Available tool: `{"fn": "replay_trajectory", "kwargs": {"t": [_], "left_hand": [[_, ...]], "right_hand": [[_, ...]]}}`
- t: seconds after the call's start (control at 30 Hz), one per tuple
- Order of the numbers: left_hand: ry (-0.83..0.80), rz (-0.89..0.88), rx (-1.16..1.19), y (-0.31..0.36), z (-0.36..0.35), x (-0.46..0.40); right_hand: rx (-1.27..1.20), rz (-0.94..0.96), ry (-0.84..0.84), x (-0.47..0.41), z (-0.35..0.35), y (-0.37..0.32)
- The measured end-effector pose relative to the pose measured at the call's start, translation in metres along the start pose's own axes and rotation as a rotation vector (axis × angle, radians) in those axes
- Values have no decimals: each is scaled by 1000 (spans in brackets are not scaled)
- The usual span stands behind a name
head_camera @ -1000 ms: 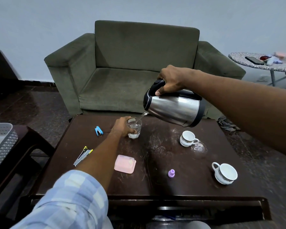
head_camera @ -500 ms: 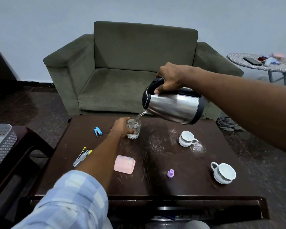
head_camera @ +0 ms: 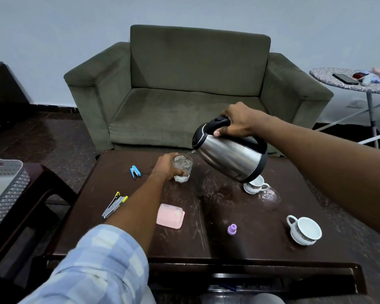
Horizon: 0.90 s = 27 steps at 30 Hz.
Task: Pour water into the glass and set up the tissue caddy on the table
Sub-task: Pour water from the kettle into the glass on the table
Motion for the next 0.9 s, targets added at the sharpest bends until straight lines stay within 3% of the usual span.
{"fn": "replay_trajectory", "kwargs": {"t": [0.3, 0.53, 0.73, 0.9], "left_hand": [[9, 6, 4, 0, -1, -1], [16, 15, 13, -2, -2, -1], [19, 23, 44, -4, -6, -3], [33, 48, 83, -6, -8, -4]], "right_hand": [[-203, -150, 138, 29, -26, 38], [-386, -390, 411, 70, -57, 56], [-593, -704, 693, 115, -105, 53], [-608, -828, 856, 146, -136, 48]]}}
Point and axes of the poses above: each hand's wrist, its own x-axis away from the middle knuckle, its own z-axis out of the back of the hand, y = z × x, the point moved 9 cm from there along -x, towards the middle knuckle, and after that the axes turned 14 degrees about y, right-handed, at the moved point
